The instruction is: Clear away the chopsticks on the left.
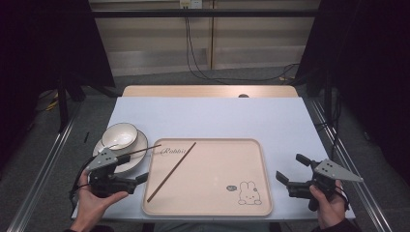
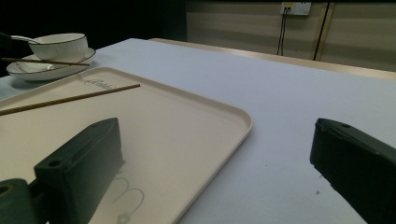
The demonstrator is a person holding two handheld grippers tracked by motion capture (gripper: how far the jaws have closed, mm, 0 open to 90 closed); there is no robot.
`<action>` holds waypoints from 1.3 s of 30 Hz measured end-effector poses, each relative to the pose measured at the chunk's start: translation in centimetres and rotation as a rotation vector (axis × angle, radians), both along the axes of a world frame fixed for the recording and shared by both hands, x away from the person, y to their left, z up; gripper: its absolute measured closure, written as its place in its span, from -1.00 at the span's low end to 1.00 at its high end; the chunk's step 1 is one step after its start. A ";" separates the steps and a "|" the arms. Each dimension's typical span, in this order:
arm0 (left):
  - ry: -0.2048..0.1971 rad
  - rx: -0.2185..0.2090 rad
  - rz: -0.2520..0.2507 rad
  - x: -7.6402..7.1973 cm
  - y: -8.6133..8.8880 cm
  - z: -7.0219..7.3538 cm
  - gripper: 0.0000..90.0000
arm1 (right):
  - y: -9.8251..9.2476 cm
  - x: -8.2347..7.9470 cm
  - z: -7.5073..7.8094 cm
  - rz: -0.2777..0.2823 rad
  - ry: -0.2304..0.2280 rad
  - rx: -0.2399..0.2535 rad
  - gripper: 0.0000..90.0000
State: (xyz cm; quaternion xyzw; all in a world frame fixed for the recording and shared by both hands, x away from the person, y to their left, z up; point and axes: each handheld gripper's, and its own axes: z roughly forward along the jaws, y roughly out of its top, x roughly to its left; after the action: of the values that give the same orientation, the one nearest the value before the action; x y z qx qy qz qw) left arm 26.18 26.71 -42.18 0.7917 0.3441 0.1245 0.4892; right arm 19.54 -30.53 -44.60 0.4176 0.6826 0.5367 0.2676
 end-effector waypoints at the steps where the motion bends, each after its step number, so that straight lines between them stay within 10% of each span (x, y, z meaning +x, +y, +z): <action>1: -0.001 -0.004 -0.034 0.0 0.8 0.0 -0.92 | 0.0 0.0 0.0 0.000 -0.001 -0.001 -0.95; 6: -0.013 -0.056 -0.081 -0.2 2.3 -0.3 -0.94 | 0.0 0.0 0.0 0.000 -0.001 -0.001 -0.95; 20: 0.024 0.002 -0.144 1.2 6.5 -1.3 -0.90 | 0.0 0.0 0.0 0.001 -0.001 -0.001 -0.95; 39: 0.064 0.165 -0.052 5.1 9.6 -2.5 -0.85 | 0.0 0.0 0.0 0.000 -0.001 0.000 -0.95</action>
State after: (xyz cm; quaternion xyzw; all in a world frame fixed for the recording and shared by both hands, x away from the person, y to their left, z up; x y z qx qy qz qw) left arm 31.28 36.30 -44.64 0.8415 0.3274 0.1144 0.4142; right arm 19.58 -30.55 -44.60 0.4173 0.6824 0.5369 0.2680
